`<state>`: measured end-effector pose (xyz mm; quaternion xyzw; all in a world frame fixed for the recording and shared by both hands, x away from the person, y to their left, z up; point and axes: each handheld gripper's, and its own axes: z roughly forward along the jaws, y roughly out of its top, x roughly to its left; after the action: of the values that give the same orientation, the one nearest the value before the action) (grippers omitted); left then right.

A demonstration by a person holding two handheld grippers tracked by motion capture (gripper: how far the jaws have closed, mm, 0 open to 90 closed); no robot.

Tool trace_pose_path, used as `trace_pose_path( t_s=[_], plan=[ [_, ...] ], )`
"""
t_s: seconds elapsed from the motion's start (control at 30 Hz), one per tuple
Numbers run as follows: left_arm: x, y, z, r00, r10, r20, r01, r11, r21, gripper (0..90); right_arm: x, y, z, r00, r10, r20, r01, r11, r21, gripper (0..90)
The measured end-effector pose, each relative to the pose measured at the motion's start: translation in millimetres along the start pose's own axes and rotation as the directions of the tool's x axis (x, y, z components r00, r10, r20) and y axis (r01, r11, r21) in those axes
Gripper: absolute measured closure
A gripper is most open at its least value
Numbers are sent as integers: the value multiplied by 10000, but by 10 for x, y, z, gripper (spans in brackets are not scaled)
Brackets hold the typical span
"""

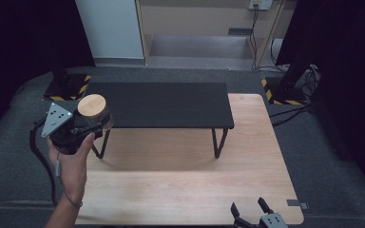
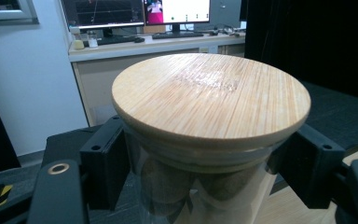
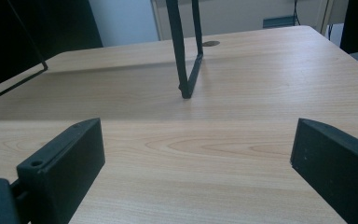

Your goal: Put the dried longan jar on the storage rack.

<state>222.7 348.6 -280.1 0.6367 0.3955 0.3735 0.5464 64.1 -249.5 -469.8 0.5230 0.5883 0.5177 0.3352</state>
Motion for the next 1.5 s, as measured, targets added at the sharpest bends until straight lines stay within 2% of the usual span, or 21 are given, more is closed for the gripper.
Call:
trace_pose_path(
  t_s=[0.17, 0.3, 0.6, 0.8, 1.1, 1.5],
  plan=[
    [81, -17, 106, 9999, -154, -45, 155, 9998, 114, 245, 7, 7, 22, 10000, -32, -4, 32, 10000, 30, 31],
    [192, -27, 197, 9990, -358, -282, 361, 9993, 80, 245, 17, 19, 38, 10000, -33, 11, 33, 10000, 73, 31],
    [333, -6, 350, 9966, -358, -740, 373, 9991, 188, 245, 16, 24, 43, 9999, -27, 113, 25, 9999, 125, 32],
    [362, -44, 486, 9958, -266, -873, 306, 9985, 447, 245, 24, 30, 72, 9999, -35, 131, 33, 9999, 154, 32],
    [425, -145, 642, 9948, -487, -896, 548, 9962, 675, 245, 27, 36, 90, 9998, -25, 190, 22, 9998, 191, 32],
    [426, -175, 681, 9934, -563, -995, 625, 9962, 605, 245, 27, 30, 113, 9998, -3, 198, -2, 9997, 254, 32]
  ],
)
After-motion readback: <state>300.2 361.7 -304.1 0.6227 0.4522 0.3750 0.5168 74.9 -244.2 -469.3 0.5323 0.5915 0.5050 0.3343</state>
